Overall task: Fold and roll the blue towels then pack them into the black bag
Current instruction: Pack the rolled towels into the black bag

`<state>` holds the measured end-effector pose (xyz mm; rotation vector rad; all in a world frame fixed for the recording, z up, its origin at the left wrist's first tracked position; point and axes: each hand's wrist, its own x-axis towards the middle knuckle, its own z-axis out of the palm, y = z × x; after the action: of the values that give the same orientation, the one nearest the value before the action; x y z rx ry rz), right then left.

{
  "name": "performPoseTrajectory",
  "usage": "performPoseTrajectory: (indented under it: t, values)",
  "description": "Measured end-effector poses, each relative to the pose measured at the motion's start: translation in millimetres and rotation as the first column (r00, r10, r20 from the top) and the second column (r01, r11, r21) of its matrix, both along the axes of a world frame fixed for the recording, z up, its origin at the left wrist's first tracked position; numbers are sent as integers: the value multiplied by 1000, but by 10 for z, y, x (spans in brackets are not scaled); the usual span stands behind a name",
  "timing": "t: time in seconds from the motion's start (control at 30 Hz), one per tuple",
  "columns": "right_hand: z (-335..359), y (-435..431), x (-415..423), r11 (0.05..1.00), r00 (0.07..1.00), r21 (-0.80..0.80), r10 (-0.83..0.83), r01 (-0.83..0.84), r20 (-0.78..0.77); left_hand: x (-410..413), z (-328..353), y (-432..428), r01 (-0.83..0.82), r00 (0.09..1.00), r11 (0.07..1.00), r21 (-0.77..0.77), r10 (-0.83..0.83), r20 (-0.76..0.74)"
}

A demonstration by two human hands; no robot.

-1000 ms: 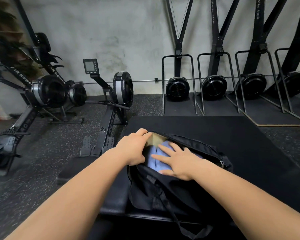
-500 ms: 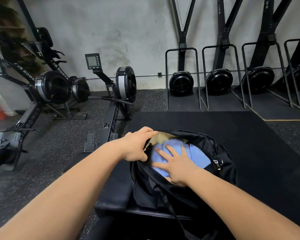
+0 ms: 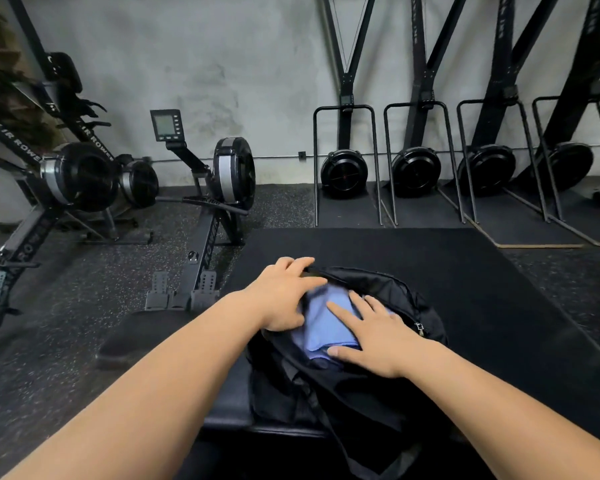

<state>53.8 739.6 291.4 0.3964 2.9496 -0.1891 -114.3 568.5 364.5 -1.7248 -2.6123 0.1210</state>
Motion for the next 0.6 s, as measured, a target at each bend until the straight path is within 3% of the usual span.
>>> performPoseTrajectory:
  t: [0.23,0.37,0.5,0.6]
  values:
    - [-163,-67,17,984,989,-109,-143,140,-20,122,-9,719,89,967,996,-3,-87,-241]
    - [-237,-210,43,988,992,-103,-121,115,-46,46,126,864,48,982,995,86,-32,-187]
    - [-78,-130,7,985,993,-132,-109,115,53,-7,199,877,14,993,998,57,-7,-119]
    - [172,20,-255,965,983,-187,-182,182,21,-20,209,881,21,999,997,69,-18,-45]
